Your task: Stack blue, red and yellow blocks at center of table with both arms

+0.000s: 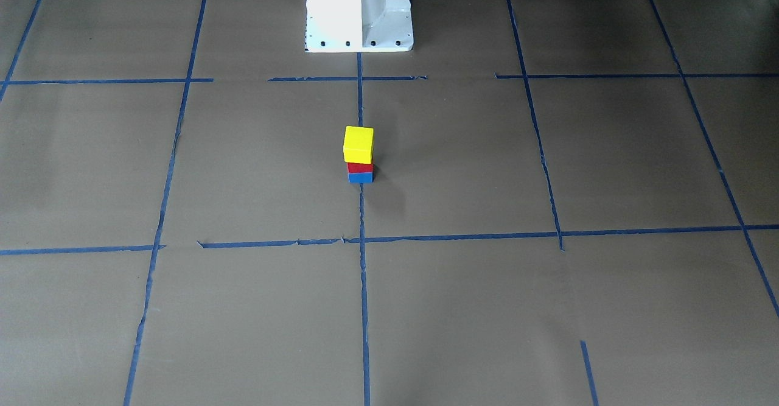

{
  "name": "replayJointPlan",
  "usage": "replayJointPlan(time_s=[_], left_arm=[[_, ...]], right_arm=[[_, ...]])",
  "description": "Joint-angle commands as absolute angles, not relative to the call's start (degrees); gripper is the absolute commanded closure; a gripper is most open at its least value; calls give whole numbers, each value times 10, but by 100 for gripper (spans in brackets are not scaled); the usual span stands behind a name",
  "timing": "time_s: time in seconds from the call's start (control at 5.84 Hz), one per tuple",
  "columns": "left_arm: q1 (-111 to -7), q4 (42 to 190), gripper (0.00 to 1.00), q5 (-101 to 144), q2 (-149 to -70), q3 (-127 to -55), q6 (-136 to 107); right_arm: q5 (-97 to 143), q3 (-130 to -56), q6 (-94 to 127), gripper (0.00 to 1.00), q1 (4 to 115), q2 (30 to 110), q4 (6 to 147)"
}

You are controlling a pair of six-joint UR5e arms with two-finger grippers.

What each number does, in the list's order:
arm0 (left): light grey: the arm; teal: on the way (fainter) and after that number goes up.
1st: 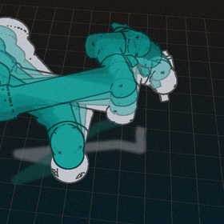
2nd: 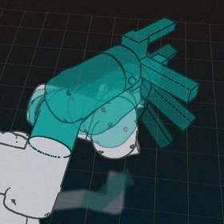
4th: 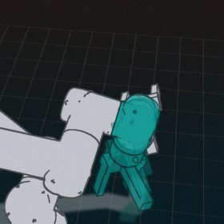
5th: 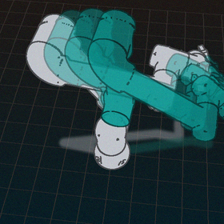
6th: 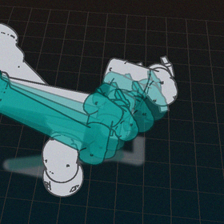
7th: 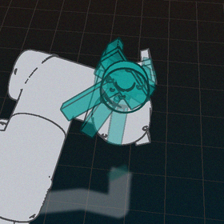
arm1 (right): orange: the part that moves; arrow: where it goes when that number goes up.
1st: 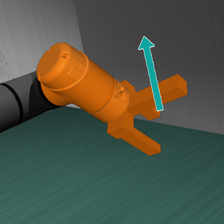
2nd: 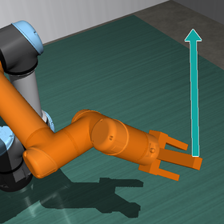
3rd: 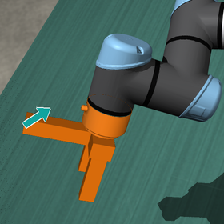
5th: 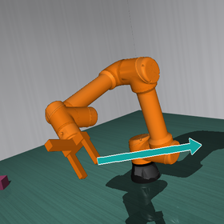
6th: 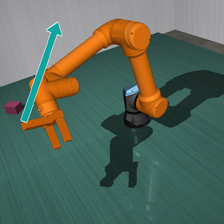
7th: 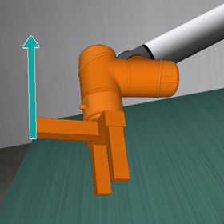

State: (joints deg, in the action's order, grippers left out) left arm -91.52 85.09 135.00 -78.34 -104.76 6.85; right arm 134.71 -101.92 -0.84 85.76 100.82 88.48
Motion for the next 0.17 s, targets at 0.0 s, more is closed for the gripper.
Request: replayJointPlan(time_s=[0.0], left_arm=[[-915,851,0,1351,-776,-1052,68]], right_arm=[[1349,-1018,-8,0,858,1011,885]])
